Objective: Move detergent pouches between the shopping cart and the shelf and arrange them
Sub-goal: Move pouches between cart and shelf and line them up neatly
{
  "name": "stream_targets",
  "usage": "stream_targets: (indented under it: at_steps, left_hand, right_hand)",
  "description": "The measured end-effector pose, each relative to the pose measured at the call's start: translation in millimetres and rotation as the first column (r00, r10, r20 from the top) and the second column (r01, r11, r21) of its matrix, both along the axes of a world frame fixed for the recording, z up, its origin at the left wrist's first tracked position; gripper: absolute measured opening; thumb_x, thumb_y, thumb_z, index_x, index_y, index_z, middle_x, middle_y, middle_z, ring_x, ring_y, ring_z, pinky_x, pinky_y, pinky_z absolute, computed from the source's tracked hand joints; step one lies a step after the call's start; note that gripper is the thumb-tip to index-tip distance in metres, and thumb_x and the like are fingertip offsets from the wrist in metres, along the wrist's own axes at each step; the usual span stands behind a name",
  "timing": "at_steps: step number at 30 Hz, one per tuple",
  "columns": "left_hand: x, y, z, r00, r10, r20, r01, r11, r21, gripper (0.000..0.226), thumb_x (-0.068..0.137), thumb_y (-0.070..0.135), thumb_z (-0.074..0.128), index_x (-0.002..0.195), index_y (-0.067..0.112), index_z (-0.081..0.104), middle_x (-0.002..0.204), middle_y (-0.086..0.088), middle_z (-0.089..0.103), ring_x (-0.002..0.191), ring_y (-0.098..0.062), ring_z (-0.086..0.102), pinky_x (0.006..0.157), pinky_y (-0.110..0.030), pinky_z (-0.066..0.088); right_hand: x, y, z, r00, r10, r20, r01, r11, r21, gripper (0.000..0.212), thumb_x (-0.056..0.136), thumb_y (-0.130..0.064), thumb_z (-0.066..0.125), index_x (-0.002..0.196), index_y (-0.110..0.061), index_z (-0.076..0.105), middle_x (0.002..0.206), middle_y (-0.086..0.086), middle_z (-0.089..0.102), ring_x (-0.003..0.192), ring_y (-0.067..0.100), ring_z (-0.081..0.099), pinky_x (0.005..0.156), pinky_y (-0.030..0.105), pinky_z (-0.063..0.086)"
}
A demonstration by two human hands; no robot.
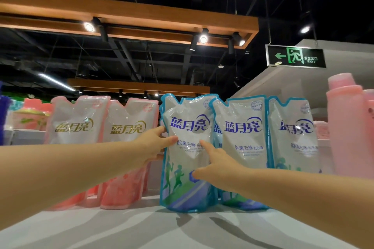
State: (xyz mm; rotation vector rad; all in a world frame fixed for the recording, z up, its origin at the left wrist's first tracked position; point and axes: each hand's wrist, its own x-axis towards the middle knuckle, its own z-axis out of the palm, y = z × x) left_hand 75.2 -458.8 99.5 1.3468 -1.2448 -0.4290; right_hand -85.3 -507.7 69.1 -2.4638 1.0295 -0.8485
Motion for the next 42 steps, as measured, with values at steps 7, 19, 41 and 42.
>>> stream_targets:
  at_steps: [7,19,41,42]
  left_hand:
    - [0,0,-3,0.997,0.073,0.004,-0.073,0.997,-0.021,0.026,0.092,0.02,0.056,0.118,0.015,0.052,0.095,0.003,0.062,0.08,-0.014,0.061,0.066,-0.03,0.052]
    - [-3,4,-40,0.957,0.168,0.235,-0.236,0.925,0.299,0.062,0.083,0.036,0.067,0.133,0.016,0.036,0.116,-0.004,0.054,0.098,-0.021,0.058,0.069,-0.028,0.053]
    - [-28,56,-15,0.806,0.337,0.487,-0.456,0.878,0.147,0.074,0.087,0.045,0.057,0.145,0.01,0.026,0.142,-0.011,0.042,0.12,-0.026,0.05,0.096,-0.033,0.045]
    - [-34,63,-15,0.79,0.344,0.507,-0.465,0.876,0.13,0.073,0.088,0.045,0.056,0.145,0.011,0.026,0.143,-0.01,0.042,0.121,-0.026,0.048,0.095,-0.034,0.043]
  right_hand:
    - [2,5,-8,0.998,-0.014,-0.067,0.011,0.999,-0.042,0.082,0.087,-0.025,0.055,0.148,-0.038,0.002,0.103,0.001,0.041,0.081,0.014,0.049,0.059,0.02,0.038]
    - [-2,16,-18,0.99,0.005,-0.139,-0.001,1.0,0.023,0.094,0.086,-0.016,0.055,0.146,-0.039,-0.014,0.102,0.003,0.052,0.07,0.012,0.049,0.056,0.019,0.04]
    - [-26,57,5,0.996,-0.025,-0.089,0.029,0.999,0.038,0.09,0.089,-0.016,0.057,0.149,-0.037,-0.007,0.116,0.01,0.056,0.059,0.011,0.043,0.056,0.022,0.04]
    - [-31,63,5,0.996,-0.015,-0.085,0.018,0.999,0.028,0.09,0.089,-0.016,0.057,0.149,-0.036,-0.006,0.127,0.01,0.052,0.064,0.011,0.046,0.06,0.022,0.042]
